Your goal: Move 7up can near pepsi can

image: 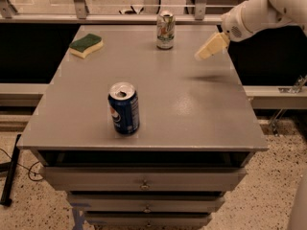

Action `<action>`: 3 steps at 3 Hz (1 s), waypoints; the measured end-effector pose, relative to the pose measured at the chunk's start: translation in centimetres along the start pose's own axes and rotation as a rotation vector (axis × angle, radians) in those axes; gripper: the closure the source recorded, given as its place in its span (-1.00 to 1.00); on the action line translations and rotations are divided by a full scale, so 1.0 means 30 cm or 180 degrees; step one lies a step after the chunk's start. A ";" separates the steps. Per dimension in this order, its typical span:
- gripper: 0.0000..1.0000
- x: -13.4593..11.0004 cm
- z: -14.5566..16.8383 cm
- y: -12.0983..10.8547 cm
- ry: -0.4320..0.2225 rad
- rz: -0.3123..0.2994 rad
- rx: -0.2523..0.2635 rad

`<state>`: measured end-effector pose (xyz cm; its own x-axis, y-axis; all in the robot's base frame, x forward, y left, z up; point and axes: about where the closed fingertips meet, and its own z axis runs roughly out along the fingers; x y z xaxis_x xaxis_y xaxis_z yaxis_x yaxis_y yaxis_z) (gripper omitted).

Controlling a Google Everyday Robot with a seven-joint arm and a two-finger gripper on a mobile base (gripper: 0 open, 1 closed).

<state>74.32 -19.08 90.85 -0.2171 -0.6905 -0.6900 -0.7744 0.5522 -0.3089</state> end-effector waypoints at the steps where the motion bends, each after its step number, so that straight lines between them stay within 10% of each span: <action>1: -1.00 -0.090 0.097 -0.033 -0.0475 0.0177 -0.0017; 3: -1.00 -0.221 0.288 -0.083 -0.1184 0.0624 -0.0181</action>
Offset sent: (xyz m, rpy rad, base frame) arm 0.0975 0.0773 0.0104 0.5072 -0.1015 0.0404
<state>82.83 -11.85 90.54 -0.1424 -0.3535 -0.9245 -0.7736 0.6224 -0.1188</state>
